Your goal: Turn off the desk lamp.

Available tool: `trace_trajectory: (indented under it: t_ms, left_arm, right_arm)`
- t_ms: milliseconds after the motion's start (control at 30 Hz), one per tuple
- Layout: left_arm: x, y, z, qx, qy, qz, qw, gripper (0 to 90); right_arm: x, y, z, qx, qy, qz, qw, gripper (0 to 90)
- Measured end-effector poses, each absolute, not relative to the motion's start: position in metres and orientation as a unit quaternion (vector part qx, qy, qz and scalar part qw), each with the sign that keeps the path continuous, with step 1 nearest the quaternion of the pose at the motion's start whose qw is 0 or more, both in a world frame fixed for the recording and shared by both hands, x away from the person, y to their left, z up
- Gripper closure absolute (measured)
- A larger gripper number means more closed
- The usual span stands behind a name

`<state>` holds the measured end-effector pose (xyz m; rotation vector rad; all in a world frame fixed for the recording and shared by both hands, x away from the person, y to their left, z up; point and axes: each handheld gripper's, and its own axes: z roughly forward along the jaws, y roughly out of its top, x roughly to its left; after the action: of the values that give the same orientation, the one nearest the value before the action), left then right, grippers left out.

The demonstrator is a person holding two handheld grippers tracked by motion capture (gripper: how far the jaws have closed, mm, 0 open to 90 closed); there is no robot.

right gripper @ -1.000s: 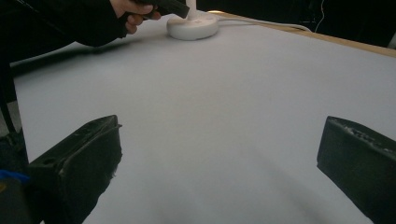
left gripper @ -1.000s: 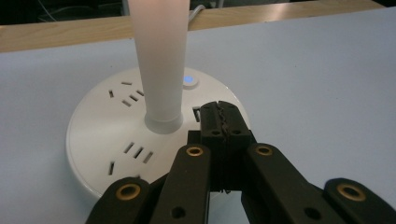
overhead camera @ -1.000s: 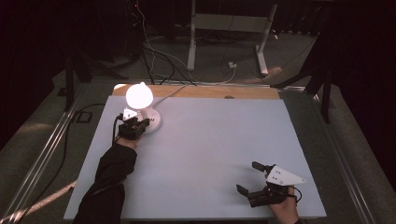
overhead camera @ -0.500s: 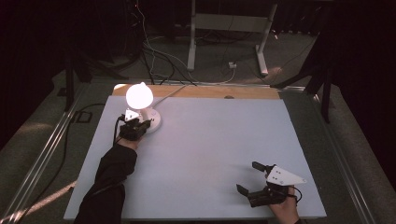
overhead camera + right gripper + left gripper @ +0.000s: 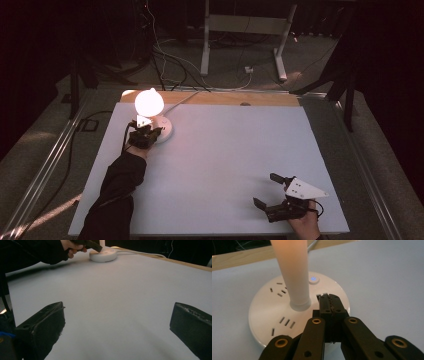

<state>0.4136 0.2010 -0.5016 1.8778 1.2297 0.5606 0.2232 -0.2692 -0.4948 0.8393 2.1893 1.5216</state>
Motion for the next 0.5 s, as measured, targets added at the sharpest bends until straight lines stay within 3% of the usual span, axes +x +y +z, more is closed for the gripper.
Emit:
trace_trajectory:
  t_ms: [500]
  left_arm:
    - [0.411,0.202,-0.492,0.74,0.487,0.22,0.408,90.0]
  right_arm:
    - [0.223,-0.269,-0.494,0.294,0.771,0.537,0.173,0.0]
